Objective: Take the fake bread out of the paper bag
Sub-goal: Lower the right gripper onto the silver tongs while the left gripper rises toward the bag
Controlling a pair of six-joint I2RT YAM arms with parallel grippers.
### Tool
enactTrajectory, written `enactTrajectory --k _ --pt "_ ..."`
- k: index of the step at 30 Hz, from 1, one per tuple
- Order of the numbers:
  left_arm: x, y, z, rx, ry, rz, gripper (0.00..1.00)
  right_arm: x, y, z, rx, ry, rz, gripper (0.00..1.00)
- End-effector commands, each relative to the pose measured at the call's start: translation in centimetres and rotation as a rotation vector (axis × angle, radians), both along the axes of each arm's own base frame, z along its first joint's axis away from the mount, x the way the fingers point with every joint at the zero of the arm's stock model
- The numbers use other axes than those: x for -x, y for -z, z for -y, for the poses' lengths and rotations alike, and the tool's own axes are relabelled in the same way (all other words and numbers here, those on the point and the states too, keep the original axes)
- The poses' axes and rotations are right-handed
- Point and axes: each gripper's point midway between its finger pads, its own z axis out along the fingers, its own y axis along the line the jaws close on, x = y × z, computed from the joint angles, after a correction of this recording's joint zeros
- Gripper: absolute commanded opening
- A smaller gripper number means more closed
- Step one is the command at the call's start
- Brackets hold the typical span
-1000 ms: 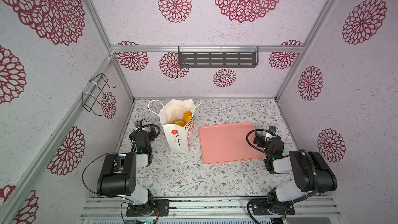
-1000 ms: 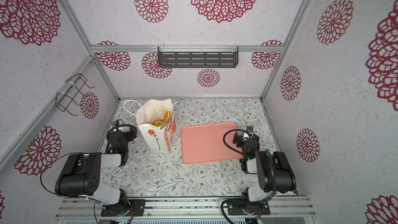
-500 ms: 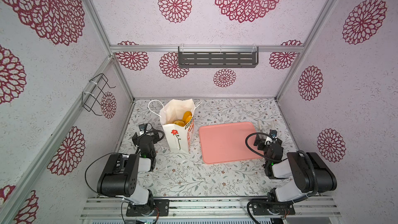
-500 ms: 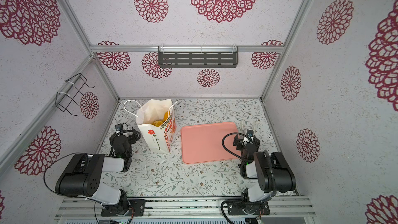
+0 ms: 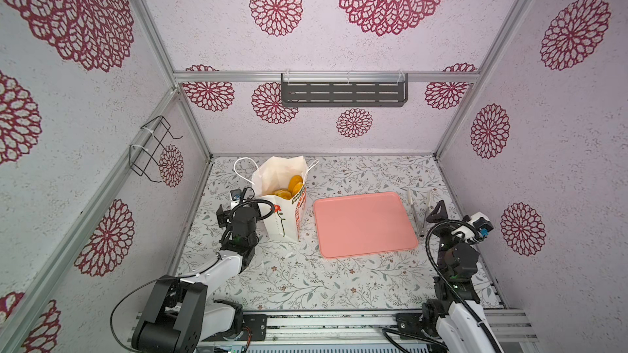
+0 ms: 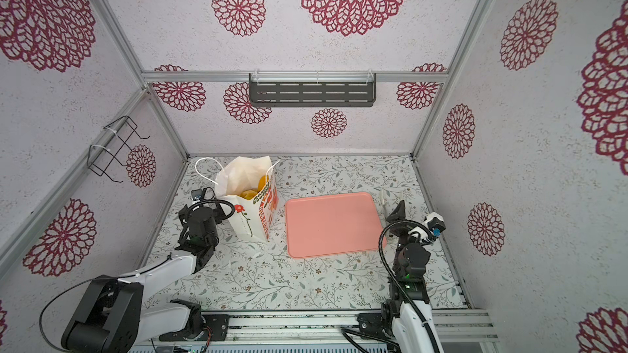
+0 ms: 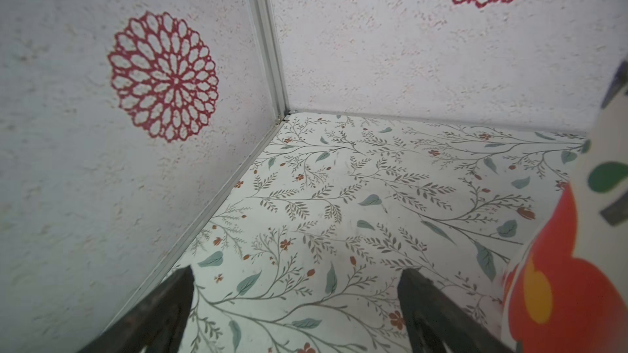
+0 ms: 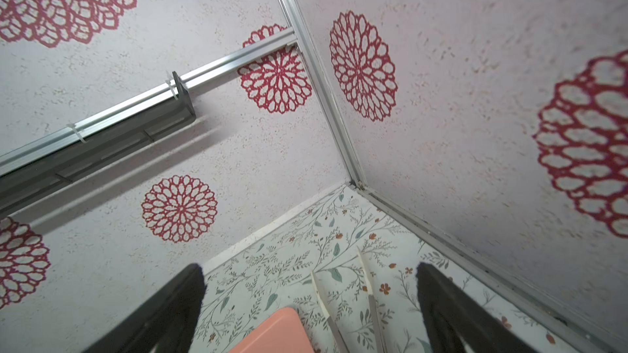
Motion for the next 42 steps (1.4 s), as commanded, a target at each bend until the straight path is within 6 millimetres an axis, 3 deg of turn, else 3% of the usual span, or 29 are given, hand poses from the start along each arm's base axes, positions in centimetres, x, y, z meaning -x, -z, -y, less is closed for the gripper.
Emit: enactTrajectory --k 1,6,11,15,18,23,28,34,39,42 --pt "2.5 -2.4 -1.7 0.033 -0.113 0.038 0.97 -0.8 3.3 -2.9 -0.109 -0.168 -0.22 0.99" --pt "6.2 -4.3 -2.5 0.241 -0.153 0.134 0.97 -1.7 4.4 -4.5 -0.208 -0.259 -0.401 0.99" --pt "10.5 -7.3 -3.1 0.392 -0.159 0.154 0.97 -1.3 5.3 -5.5 -0.235 -0.336 -0.571 0.99" --pt "12.2 -9.9 -0.1 0.477 0.066 0.106 0.97 -1.1 7.7 -5.2 -0.264 -0.366 -0.817 0.99" --pt "13.4 -11.2 2.9 0.536 0.266 0.068 0.97 -0.9 8.8 -3.6 -0.219 -0.315 -0.929 0.98" --pt "14.6 -10.5 5.5 0.626 0.393 -0.006 0.97 -2.0 10.2 -0.1 -0.143 -0.206 -1.038 0.9" --pt "14.9 -10.0 7.3 0.65 0.487 -0.058 0.97 -4.5 11.6 2.7 -0.082 -0.131 -1.091 0.69" --pt "15.4 -11.0 7.9 0.646 0.555 -0.006 0.97 -7.8 13.0 3.8 -0.068 -0.131 -1.136 0.5" --pt "15.8 -11.3 7.8 0.648 0.563 0.03 0.97 -10.3 14.6 4.1 -0.082 -0.144 -1.149 0.48" --pt "15.9 -11.5 7.8 0.649 0.567 0.036 0.97 -10.7 16.7 4.2 -0.095 -0.16 -1.213 0.47"
